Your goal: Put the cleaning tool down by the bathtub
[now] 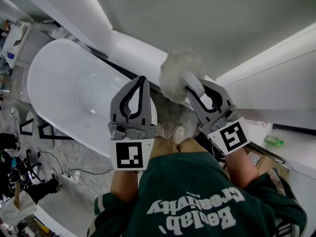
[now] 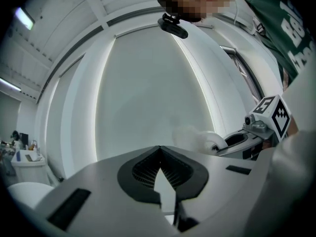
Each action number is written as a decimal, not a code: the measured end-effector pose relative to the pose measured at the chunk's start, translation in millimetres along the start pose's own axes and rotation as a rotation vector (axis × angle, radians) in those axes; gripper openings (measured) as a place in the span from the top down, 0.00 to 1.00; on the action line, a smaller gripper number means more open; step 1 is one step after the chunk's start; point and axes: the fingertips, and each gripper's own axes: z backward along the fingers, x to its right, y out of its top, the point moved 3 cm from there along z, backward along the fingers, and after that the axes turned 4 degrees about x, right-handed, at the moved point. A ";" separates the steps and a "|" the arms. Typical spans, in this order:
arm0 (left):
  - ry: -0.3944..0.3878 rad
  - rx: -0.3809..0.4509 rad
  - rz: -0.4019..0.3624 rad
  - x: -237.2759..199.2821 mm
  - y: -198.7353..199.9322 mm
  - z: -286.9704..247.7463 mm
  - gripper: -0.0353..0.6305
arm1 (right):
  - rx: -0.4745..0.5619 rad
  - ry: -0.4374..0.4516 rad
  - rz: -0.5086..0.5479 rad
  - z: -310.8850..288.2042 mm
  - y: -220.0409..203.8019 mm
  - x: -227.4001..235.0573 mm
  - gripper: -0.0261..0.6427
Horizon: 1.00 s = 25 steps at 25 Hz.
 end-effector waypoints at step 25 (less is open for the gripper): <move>0.057 0.086 -0.030 -79.0 -85.7 -12.1 0.94 | -0.229 0.022 -0.045 -125.9 -114.3 -13.9 0.82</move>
